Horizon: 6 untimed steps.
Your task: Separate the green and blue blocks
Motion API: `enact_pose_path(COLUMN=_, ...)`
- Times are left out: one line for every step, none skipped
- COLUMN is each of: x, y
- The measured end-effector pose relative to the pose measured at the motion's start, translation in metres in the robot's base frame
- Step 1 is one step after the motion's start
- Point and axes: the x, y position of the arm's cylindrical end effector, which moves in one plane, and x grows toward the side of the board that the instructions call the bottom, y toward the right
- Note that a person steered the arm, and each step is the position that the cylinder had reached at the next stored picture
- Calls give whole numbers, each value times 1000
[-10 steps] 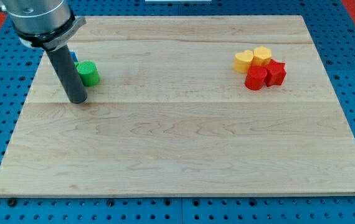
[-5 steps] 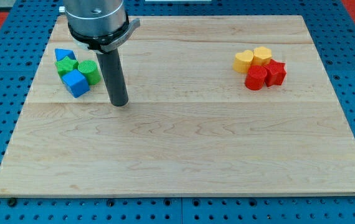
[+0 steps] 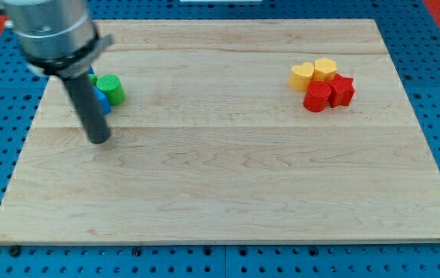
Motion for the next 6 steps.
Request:
enact_pose_path(x=-10, y=-44)
enact_pose_path(x=-34, y=-46)
enact_pose_path(x=-46, y=-45)
enact_pose_path(x=-43, y=-19)
enact_pose_path(x=-43, y=11)
enact_pose_path(x=-40, y=29)
